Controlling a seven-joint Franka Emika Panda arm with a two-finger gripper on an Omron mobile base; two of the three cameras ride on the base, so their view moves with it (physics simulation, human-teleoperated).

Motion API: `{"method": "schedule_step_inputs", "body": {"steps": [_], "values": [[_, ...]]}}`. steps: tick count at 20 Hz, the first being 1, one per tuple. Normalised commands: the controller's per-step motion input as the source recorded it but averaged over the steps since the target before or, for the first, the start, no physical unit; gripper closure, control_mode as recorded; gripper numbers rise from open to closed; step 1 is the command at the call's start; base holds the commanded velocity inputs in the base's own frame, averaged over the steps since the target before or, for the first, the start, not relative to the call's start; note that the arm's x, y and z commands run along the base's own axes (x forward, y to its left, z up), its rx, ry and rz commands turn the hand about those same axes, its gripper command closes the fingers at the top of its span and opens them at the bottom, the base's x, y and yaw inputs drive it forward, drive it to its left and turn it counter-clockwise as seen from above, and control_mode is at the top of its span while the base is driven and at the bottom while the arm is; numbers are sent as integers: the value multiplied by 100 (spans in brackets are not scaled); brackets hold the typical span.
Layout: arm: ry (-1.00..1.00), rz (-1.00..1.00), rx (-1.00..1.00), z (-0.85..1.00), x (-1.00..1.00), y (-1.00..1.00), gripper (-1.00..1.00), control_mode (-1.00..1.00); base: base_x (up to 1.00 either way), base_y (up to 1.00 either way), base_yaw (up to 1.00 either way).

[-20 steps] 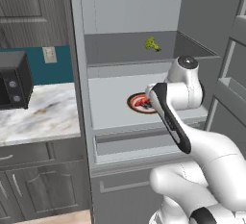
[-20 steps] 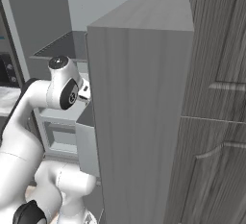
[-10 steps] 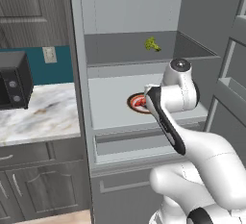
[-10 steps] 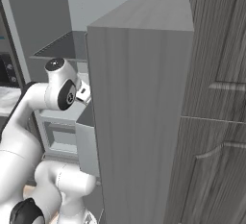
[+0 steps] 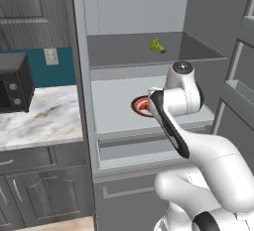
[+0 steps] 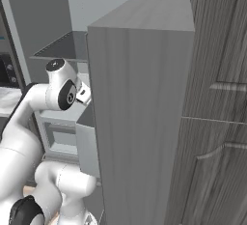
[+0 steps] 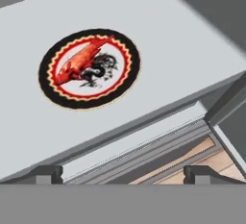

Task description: Transport the fish from the fridge to the microwave and turn on the microwave.

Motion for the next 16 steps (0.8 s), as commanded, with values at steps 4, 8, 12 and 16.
{"method": "schedule_step_inputs", "body": {"steps": [4, 8, 12, 16], "values": [[-3, -6, 7, -18, 8, 0, -100, -100, 0, 0, 0], [0, -3, 6, -2, 4, 0, -100, -100, 0, 0, 0], [0, -5, 1, -3, 22, 0, -100, -100, 0, 0, 0], [6, -3, 0, -1, 26, 0, -100, -100, 0, 0, 0]]}}
